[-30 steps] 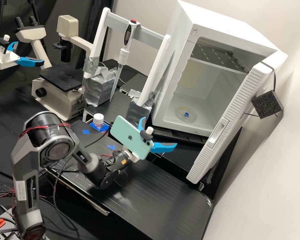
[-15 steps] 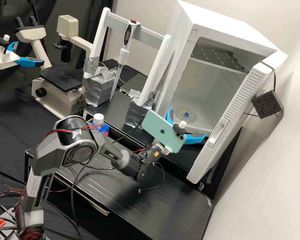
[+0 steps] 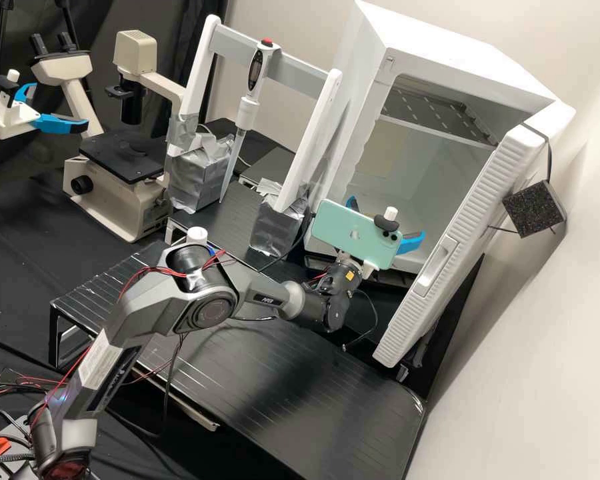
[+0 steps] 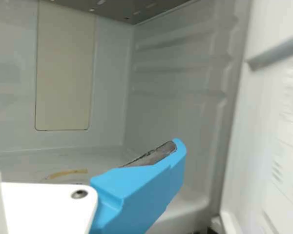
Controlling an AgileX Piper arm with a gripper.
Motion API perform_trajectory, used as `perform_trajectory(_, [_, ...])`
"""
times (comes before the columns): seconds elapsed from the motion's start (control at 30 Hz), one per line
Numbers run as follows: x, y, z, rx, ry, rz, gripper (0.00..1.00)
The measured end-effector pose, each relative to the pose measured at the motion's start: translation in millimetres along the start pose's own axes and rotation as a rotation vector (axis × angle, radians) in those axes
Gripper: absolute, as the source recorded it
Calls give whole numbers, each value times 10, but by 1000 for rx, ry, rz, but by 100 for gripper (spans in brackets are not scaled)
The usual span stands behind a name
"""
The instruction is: Move the petri dish to the microscope
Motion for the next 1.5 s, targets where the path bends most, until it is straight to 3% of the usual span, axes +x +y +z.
perform_trajectory(0.13, [164,-69,16,-29,-3,-32,100])
perform_trajectory(0.53, [442,-376,266,-53,-80,-112,100])
perform_trajectory(1.07, [546,-361,328,-84,-76,-108,100])
perform_trajectory(1.1, [546,-362,328,-85,-75,-109,0])
perform_trajectory(1.5, [558,-352,310,-106,-66,-118,0])
